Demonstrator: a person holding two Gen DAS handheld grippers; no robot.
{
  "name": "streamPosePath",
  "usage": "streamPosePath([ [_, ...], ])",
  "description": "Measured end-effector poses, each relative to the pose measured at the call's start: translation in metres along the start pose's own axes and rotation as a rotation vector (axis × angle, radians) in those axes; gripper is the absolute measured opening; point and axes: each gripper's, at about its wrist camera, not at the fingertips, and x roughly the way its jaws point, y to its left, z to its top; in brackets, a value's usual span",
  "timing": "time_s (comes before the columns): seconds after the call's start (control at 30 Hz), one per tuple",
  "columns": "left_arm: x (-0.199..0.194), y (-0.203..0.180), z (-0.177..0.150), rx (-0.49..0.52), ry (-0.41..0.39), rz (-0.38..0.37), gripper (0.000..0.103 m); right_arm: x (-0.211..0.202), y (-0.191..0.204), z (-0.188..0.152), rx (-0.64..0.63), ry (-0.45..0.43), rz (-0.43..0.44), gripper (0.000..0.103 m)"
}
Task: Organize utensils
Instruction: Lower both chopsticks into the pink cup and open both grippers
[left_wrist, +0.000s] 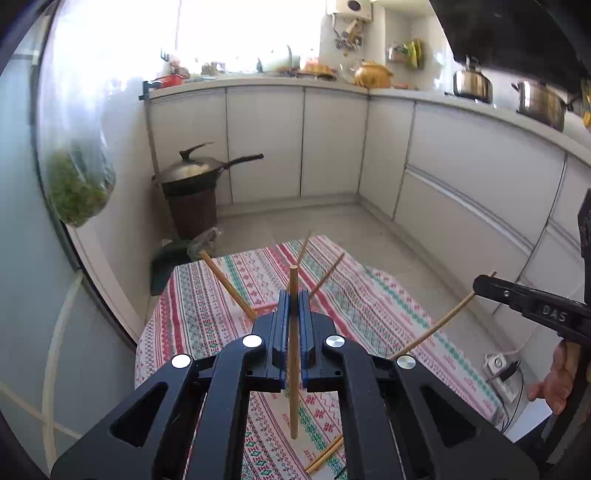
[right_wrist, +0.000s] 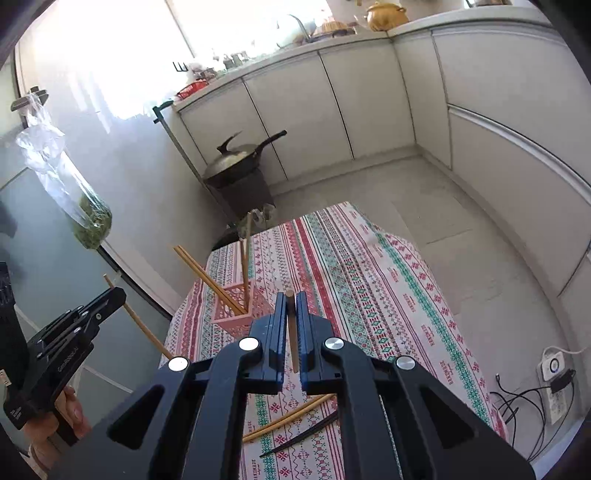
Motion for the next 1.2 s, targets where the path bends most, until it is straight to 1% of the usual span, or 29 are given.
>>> streamPosePath([
  [0.1,-0.016,0.009,0.016,-0.03,-0.066,0.016,0.004,-0.02,0.01,0.012,0.002,-0.047,0.051,0.005],
  [0.2,-0.028,0.016,0.034,-0.069,-0.133,0.024,0.004,-0.038,0.02,0.026,0.008,-0.117,0.087,0.005],
  [0.3,-0.031,0.016,0.051,-0.084,-0.191,0.041,0.004,-0.051,0.028,0.04,0.009,-0.183,0.098,0.005],
  [0.37,-0.025,0.017,0.06,-0.102,-0.212,0.05,0.004,-0.054,0.033,0.051,0.016,-0.204,0.108,0.005],
  [0.5,-0.002,0.024,0.072,-0.139,-0.205,0.067,0.004,-0.053,0.041,0.07,0.014,-0.228,0.126,0.005],
  [0.63,0.025,0.028,0.081,-0.138,-0.191,0.09,0.004,-0.047,0.048,0.081,-0.002,-0.252,0.126,0.005],
  [0.7,0.041,0.03,0.081,-0.133,-0.15,0.099,0.005,-0.038,0.048,0.086,0.005,-0.245,0.128,0.005],
  [0.73,0.049,0.034,0.079,-0.148,-0.127,0.093,0.007,-0.033,0.048,0.088,0.009,-0.237,0.129,0.005],
  [0.77,0.054,0.04,0.076,-0.174,-0.113,0.089,0.012,-0.026,0.048,0.091,0.014,-0.228,0.13,0.005],
  [0.8,0.056,0.046,0.075,-0.197,-0.105,0.091,0.024,-0.021,0.048,0.092,0.016,-0.223,0.128,0.005],
  [0.83,0.055,0.052,0.073,-0.226,-0.108,0.098,0.027,-0.017,0.048,0.093,0.018,-0.219,0.125,0.005],
  [0.9,0.045,0.062,0.073,-0.264,-0.134,0.101,0.028,-0.011,0.048,0.095,0.022,-0.218,0.119,0.005],
  [0.97,0.031,0.069,0.074,-0.286,-0.165,0.114,0.03,-0.005,0.049,0.096,0.027,-0.215,0.118,0.005],
  [1.03,0.017,0.074,0.073,-0.299,-0.191,0.135,0.037,0.001,0.051,0.097,0.03,-0.211,0.113,0.005],
  [1.07,0.011,0.076,0.072,-0.302,-0.197,0.141,0.037,0.003,0.052,0.096,0.031,-0.209,0.111,0.005],
  [1.13,0.006,0.078,0.067,-0.314,-0.197,0.152,0.042,0.011,0.056,0.095,0.032,-0.201,0.11,0.005],
  [1.2,0.005,0.08,0.061,-0.319,-0.181,0.153,0.042,0.021,0.061,0.095,0.035,-0.199,0.103,0.005],
])
